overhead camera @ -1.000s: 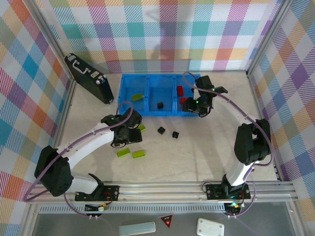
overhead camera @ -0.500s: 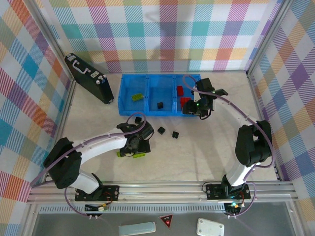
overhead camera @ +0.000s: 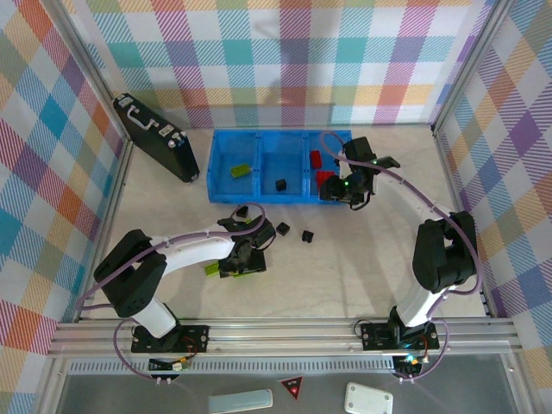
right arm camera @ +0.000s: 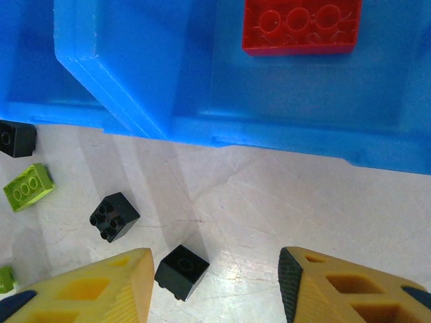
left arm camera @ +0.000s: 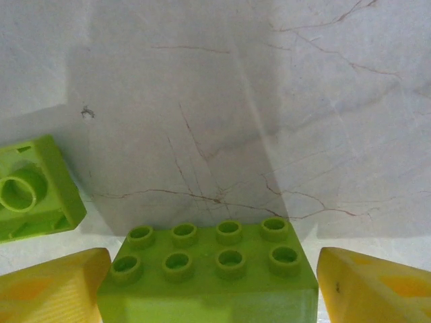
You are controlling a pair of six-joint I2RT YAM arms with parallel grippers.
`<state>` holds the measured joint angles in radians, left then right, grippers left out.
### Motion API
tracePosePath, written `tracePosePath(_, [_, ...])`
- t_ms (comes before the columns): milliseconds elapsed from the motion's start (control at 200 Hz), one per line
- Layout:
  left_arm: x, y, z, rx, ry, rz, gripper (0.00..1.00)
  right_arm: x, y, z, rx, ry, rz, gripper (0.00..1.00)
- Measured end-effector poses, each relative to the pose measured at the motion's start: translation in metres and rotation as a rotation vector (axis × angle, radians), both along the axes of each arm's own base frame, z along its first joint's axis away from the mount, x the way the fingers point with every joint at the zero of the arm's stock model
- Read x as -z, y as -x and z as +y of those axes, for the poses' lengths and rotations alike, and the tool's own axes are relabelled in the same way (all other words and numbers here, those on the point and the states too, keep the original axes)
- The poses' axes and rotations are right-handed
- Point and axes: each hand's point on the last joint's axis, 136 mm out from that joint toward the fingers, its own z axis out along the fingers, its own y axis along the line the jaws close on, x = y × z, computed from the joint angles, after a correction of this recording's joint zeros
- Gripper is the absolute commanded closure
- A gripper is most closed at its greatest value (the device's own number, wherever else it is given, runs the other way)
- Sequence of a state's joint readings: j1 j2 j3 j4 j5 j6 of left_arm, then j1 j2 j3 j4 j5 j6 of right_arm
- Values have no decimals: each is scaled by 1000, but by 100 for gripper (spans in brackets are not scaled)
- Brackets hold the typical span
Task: Sort the legos into containers by color
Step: Pick up the lego from the middle-left of the table.
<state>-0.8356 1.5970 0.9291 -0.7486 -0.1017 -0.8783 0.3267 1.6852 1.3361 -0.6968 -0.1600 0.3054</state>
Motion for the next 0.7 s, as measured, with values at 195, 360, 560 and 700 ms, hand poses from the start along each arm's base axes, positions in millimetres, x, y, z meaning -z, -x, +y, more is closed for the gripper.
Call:
tracePosePath(195, [0,1,0,1,2,3,27,0,0,1,-3,-6,2,47])
tracePosePath(360, [0,1,0,2,-1,4,29,-1,1,2,-5,-11,4,47])
tracePosePath(560, [-3,-2,1,5,-11,-9,29,-1,1,3,-7,-15,5,47])
tracePosePath(700, [-13,-8,-3,14,-5,-34,31,-1,1,3,-7,-15,6,48])
